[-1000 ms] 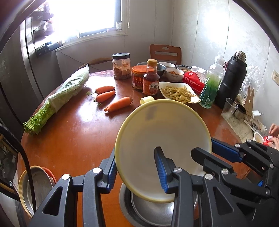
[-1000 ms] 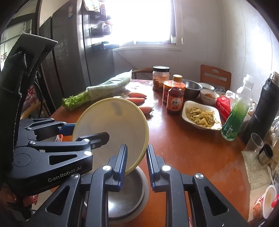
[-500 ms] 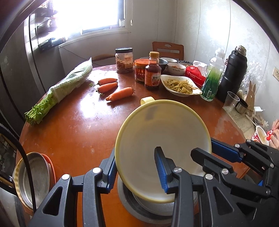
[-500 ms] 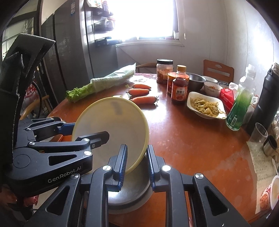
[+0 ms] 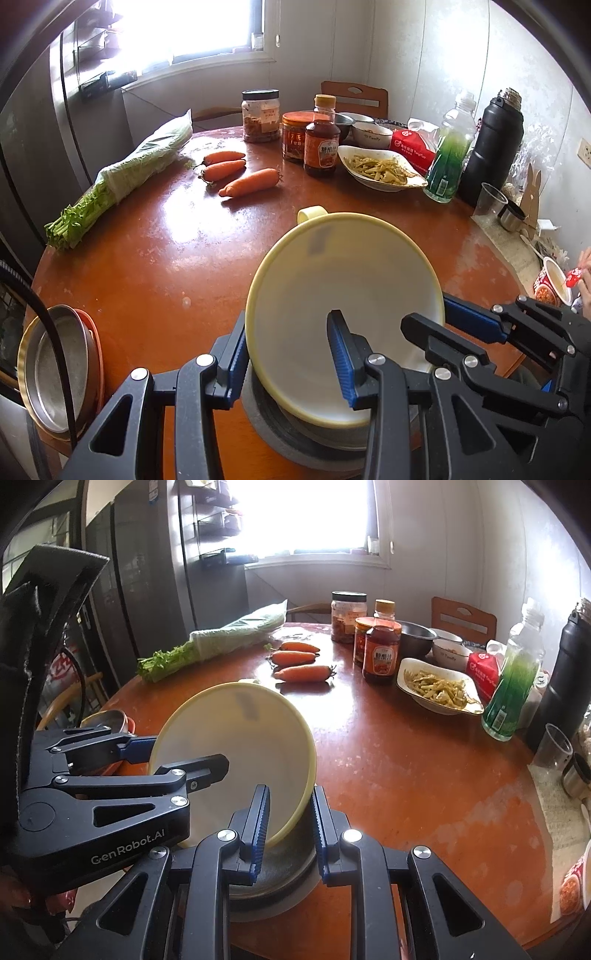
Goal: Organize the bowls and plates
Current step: 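Lower the yellow-rimmed bowl with the left tool into the steel bowl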
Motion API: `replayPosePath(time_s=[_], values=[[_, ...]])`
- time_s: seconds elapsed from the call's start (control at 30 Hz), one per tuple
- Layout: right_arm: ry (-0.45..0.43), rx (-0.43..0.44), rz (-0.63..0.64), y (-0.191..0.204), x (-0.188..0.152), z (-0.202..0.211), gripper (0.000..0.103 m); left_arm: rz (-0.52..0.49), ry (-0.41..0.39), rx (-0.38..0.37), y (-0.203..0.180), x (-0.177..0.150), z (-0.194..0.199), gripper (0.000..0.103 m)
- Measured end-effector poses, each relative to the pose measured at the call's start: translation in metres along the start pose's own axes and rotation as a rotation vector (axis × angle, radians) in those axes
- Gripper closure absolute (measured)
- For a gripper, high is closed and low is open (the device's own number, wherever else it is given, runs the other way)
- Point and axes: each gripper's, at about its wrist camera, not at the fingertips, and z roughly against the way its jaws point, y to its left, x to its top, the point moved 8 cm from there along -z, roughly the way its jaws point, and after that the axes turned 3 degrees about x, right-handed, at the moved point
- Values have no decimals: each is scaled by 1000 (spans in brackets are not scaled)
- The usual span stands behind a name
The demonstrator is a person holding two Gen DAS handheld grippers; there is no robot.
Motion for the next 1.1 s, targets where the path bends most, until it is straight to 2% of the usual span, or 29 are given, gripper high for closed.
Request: replayPosePath(time_s=[1.1], values=[[8,-6,-2,-2,-13,-6,78,4,-6,7,2,-20,-1,63]])
